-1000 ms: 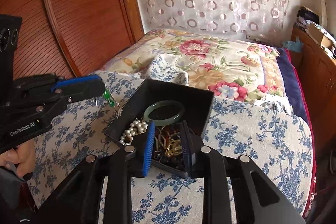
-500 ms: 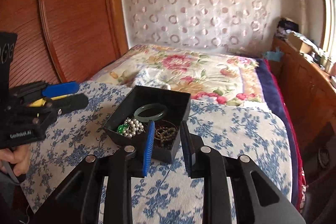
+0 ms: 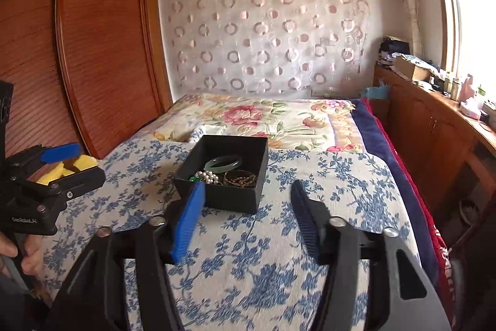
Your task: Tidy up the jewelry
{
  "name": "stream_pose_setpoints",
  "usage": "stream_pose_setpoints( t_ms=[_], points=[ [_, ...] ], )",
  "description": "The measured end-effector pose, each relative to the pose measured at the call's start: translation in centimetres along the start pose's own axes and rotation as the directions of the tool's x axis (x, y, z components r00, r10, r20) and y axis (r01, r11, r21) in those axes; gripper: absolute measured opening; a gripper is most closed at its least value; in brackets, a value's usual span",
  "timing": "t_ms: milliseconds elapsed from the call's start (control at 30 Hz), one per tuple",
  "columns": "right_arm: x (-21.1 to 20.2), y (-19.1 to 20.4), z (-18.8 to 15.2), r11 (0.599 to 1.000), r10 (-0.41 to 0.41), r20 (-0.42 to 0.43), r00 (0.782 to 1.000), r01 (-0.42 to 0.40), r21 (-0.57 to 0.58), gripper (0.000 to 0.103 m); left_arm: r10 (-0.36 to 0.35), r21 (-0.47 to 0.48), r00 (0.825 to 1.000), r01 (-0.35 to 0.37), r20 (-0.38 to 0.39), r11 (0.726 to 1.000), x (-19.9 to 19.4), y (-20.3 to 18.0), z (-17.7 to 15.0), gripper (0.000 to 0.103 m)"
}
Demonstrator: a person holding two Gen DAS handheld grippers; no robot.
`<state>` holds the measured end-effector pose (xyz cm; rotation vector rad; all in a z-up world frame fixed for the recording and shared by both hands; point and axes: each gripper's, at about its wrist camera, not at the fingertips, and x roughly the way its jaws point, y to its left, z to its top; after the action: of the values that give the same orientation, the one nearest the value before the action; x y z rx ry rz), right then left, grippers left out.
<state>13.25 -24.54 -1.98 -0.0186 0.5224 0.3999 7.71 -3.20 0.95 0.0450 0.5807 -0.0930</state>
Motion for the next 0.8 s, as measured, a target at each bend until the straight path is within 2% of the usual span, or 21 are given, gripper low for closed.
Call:
stream_pose_setpoints(
  t_ms=[133,267,433,800],
  points=[
    [-1.6,0.2,-1.0,1.0,-0.013,0.021,1.0,0.013,0.015,0.085,0.058,-0.003,0.998,-0.057,0.02,0.998,-1.5,0.2,-0.8,0.095],
    [-2.9,0.5,-1.4,0.999,-0.043,0.042,0.998,0.042,0.021,0.1,0.056,-0.04,0.998,-0.055,0.009,0.998,-2.1,0.9,-1.6,0.095],
    [-3.5,0.7,-1.8,0.997,-0.069,0.049,0.996,0.068,0.032,0.101,0.08,-0.042,0.997,-0.08,0.006,0.996,-2.5,1.2,-2.4,0.095],
    [-3.5,1.4,-2.4,0.995,-0.098,0.06,0.993,0.097,0.024,0.101,0.082,-0.06,0.997,-0.081,0.013,0.995,-2.8,1.6,-3.0,0.095]
  ],
)
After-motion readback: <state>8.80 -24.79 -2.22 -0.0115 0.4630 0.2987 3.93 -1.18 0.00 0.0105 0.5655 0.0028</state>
